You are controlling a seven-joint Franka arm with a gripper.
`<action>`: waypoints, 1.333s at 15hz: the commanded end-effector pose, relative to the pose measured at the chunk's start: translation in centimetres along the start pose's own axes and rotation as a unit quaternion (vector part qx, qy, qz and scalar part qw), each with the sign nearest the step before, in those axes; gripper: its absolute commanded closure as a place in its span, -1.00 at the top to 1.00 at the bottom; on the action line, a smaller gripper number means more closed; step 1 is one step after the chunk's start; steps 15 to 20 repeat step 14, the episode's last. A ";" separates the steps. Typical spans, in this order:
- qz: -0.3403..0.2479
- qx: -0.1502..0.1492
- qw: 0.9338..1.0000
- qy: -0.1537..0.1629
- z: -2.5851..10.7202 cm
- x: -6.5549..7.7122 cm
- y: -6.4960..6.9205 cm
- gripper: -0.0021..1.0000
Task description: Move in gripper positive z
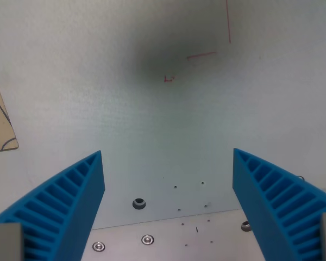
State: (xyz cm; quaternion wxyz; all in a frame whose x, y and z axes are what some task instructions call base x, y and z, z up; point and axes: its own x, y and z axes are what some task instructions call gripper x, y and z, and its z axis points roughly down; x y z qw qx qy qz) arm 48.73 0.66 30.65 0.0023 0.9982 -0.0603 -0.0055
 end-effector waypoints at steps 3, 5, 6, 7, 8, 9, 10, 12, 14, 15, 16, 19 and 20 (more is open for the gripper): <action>0.000 0.000 1.000 0.002 1.3 0.0 0.0 1.00; 0.000 0.000 1.000 0.002 2.3 0.0 0.0 1.00; 0.000 0.000 1.000 0.002 2.8 0.0 0.0 1.00; 0.000 0.000 1.000 0.002 3.3 0.0 0.0 1.00; 0.000 0.000 1.000 0.002 3.8 0.0 0.0 1.00; 0.000 0.000 1.000 0.002 4.3 0.0 0.0 1.00; 0.000 0.000 1.000 0.002 4.8 0.0 0.0 1.00; 0.000 0.000 1.000 0.002 5.8 0.0 0.0 1.00; 0.000 0.000 1.000 0.002 6.8 0.0 0.0 1.00; 0.000 0.000 1.000 0.002 6.8 0.0 0.0 1.00; 0.000 0.000 1.000 0.002 6.8 0.0 0.0 1.00; 0.000 0.000 1.000 0.002 6.8 0.0 0.0 1.00; 0.000 0.000 1.000 0.002 6.8 0.0 0.0 1.00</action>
